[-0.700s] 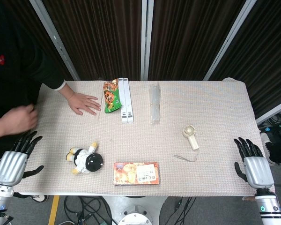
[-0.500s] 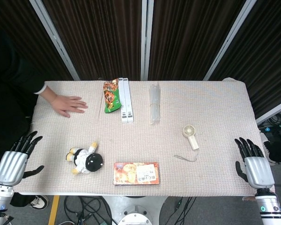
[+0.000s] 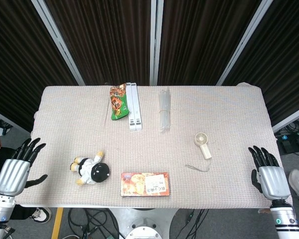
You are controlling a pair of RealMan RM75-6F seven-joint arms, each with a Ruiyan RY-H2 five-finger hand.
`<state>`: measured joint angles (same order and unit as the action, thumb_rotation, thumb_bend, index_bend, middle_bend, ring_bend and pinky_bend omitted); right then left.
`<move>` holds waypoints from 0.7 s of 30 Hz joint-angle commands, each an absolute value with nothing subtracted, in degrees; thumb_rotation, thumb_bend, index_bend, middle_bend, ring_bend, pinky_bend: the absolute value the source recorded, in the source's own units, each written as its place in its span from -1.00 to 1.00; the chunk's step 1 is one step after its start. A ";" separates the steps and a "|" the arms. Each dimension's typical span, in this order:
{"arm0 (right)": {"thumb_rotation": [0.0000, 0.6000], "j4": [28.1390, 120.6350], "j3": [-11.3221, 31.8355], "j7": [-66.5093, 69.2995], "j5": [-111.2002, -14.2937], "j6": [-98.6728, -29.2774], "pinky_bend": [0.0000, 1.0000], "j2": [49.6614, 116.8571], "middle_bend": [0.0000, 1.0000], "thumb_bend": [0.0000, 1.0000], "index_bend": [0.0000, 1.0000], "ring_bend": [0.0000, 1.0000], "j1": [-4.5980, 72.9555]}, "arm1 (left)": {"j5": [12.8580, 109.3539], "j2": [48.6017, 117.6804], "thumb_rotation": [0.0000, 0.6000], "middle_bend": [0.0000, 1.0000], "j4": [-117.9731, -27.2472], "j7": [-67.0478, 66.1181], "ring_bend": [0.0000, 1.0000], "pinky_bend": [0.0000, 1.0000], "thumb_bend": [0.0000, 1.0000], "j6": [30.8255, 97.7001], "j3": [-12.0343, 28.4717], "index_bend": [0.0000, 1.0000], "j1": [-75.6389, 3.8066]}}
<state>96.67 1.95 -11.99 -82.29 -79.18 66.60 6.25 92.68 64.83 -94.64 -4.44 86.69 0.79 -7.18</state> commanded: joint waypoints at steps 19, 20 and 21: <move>1.00 96.65 3.38 -24.57 -72.73 -63.18 0.15 74.29 0.23 1.00 -1.00 0.06 15.38 | 92.19 65.96 1.00 -0.87 -92.48 -3.91 -0.99 -0.57 -0.93 84.99 -0.20 -0.75 -7.29; 1.00 96.52 3.78 -25.68 -71.20 -62.04 0.17 74.95 0.24 1.00 -1.00 0.07 16.19 | 91.99 65.87 1.00 -0.87 -92.36 -3.86 -0.99 -0.57 -0.93 84.86 -0.25 -0.74 -7.24; 1.00 96.42 4.15 -26.79 -69.57 -60.96 0.18 75.57 0.25 1.00 -1.00 0.08 16.97 | 91.78 65.78 1.00 -0.87 -92.24 -3.81 -0.99 -0.57 -0.93 84.76 -0.27 -0.74 -7.20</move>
